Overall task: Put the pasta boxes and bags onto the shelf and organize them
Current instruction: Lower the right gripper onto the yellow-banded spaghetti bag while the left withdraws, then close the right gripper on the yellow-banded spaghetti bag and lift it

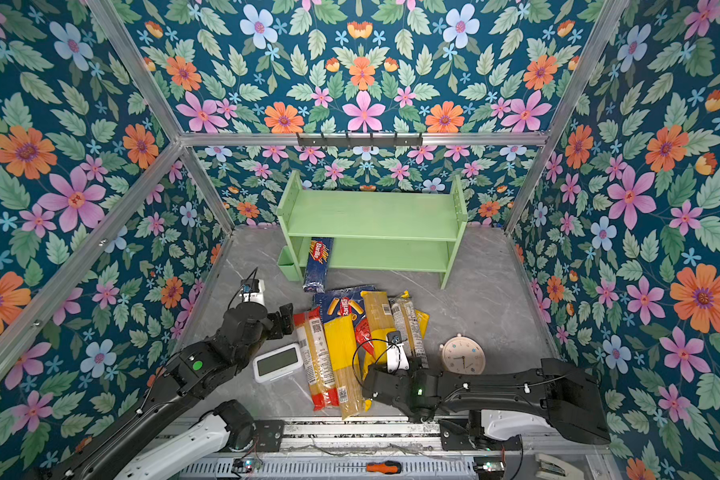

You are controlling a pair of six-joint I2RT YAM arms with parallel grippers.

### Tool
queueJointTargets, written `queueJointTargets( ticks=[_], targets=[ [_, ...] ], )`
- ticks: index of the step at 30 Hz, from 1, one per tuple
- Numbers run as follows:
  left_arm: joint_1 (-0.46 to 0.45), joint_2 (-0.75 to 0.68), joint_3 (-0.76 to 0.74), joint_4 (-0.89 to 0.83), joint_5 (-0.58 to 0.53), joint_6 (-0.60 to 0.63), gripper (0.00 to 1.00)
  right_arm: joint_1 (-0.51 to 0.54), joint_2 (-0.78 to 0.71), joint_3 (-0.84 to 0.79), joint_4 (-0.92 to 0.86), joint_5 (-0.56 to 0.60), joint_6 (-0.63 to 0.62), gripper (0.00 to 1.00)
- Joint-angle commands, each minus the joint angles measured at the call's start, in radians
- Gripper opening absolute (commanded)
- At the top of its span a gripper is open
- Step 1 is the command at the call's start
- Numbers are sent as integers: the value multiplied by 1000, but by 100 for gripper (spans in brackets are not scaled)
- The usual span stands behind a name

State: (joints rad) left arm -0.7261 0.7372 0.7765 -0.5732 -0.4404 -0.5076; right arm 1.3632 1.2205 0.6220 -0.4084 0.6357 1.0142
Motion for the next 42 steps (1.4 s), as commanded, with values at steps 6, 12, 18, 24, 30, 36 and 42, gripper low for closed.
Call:
queueJointTargets(
  ticks=[6,12,18,24,30,36,42],
  targets=[
    [1,14,11,-8,-5,-5,89,-4,-2,-17,74,-31,-24,97],
    [1,24,10,-11,-6,-2,89,-48,-44,-65,196,-134,-81,98],
    [1,19,12,-17,-20,1,89,-83,-44,-68,223,-204,-83,97],
    [1,25,11,-17,-22,3,89,-97,-39,-76,212,-207,-60,78],
    [1,36,12,-13,-27,6,90,-98,-28,-52,166,-207,-61,51],
    [1,33,13,-14,-41,9,90,-98,-58,4,118,-203,-110,37],
    [1,30,18,-18,-54,11,90,-97,-108,62,33,-152,-134,35]
  ],
)
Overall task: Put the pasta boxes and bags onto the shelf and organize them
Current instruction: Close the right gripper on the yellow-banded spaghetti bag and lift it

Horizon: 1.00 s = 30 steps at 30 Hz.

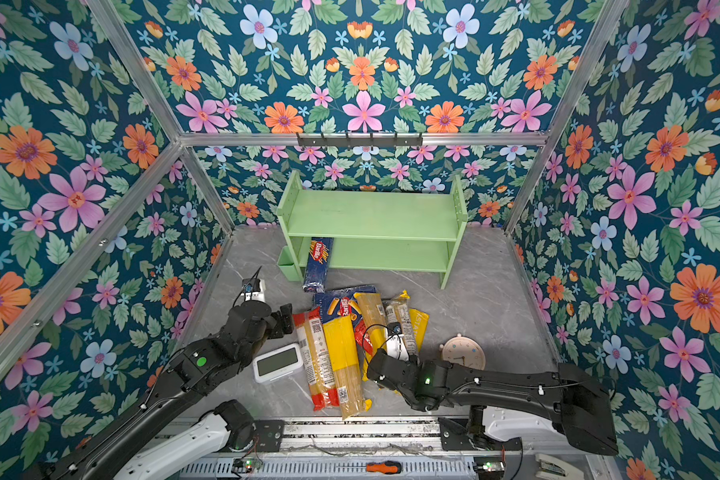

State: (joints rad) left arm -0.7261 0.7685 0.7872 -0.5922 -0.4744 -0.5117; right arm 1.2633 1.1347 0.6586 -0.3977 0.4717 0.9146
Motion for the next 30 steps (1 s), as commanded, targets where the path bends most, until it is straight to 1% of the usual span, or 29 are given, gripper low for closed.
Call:
queueJointTargets(
  ticks=[1,6,12,16,23,27,30],
  targets=[
    [1,-2,7,2,-23,16,90,2,-29,31,11,18,-38,35],
    [1,7,7,9,-32,25,90,2,-53,58,-36,40,-56,35],
    [1,27,1,28,-30,35,90,2,-41,84,-60,35,-51,38],
    [1,31,5,31,-25,38,90,2,-16,124,-77,34,-69,36],
    [1,21,10,29,-23,39,90,-21,-28,155,-122,111,-118,35],
    [1,15,17,22,-27,42,90,-40,-81,171,-177,170,-153,34],
    [1,20,22,24,-30,44,90,-80,-120,170,-203,209,-185,34]
  ],
)
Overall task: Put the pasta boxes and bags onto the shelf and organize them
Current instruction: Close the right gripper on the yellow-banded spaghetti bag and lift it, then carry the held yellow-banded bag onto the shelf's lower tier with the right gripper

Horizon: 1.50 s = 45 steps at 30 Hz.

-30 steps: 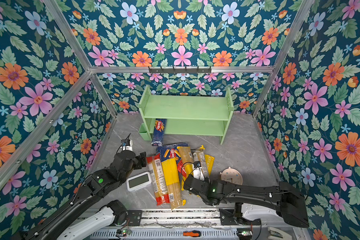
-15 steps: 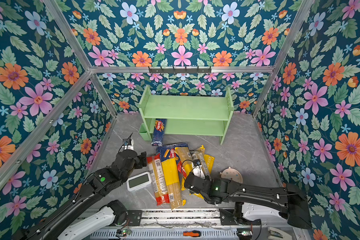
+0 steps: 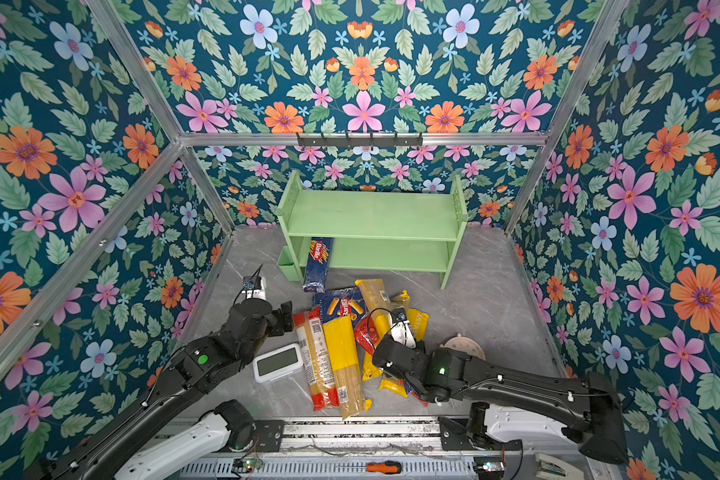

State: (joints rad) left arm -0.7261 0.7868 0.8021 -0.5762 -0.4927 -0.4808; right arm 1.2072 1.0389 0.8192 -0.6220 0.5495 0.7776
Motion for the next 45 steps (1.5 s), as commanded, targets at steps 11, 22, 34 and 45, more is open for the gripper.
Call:
queueJointTargets(
  ticks=[11,22,34,45],
  targets=[
    [1,73,32,67,31,39,90,-354,-68,-73,259,52,-242,35],
    [1,146,63,123,48,70,90,-534,79,-18,412,-22,-339,35],
    [1,174,88,141,46,100,91,-651,262,70,575,-84,-437,36],
    [1,192,96,153,30,117,91,-745,364,114,682,-178,-472,37]
  ],
)
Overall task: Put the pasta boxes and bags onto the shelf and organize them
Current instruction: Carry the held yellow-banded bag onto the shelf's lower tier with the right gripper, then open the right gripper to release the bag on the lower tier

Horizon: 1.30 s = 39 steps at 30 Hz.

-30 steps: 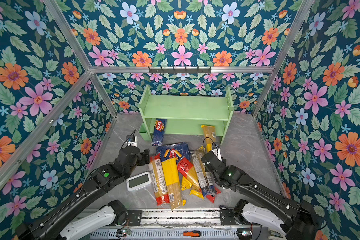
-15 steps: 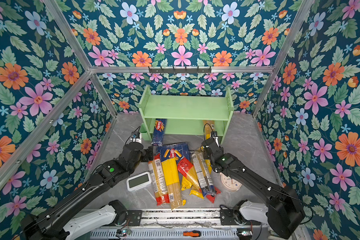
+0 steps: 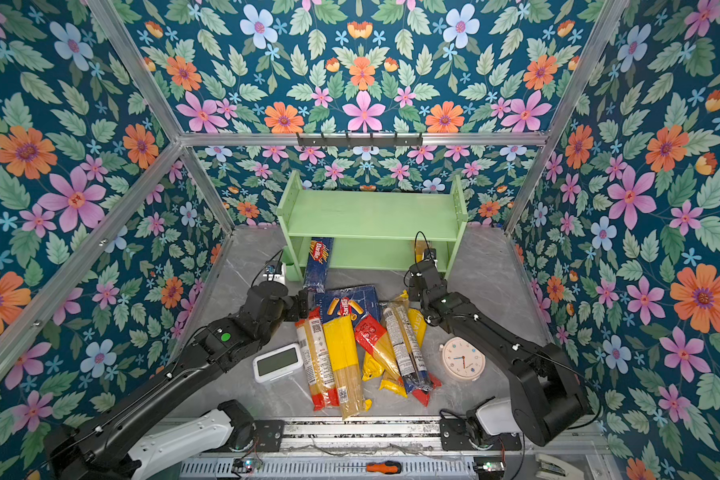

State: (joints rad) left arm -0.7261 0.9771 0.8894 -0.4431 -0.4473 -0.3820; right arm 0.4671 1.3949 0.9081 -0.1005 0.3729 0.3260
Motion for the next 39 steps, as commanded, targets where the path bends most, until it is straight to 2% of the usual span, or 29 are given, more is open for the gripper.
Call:
queueJointTargets(
  ticks=[1,16,20,24,25,32,39],
  targets=[
    [1,1,8,21,-15,18,91,-7,18,34,161,-1,-23,37],
    [1,-5,16,18,-24,28,91,-48,140,133,147,5,-45,40],
    [1,-2,16,18,-24,26,91,-57,147,139,133,12,-47,53],
    [1,3,19,17,-22,27,91,-58,149,146,111,-3,-41,78],
    [1,4,20,15,-21,27,91,-59,145,145,105,-5,-35,81],
    [1,-3,27,-5,-20,20,91,-59,80,103,53,-19,-2,92],
    [1,-26,19,-15,0,4,91,-41,-60,11,-61,-44,66,94]
  ],
)
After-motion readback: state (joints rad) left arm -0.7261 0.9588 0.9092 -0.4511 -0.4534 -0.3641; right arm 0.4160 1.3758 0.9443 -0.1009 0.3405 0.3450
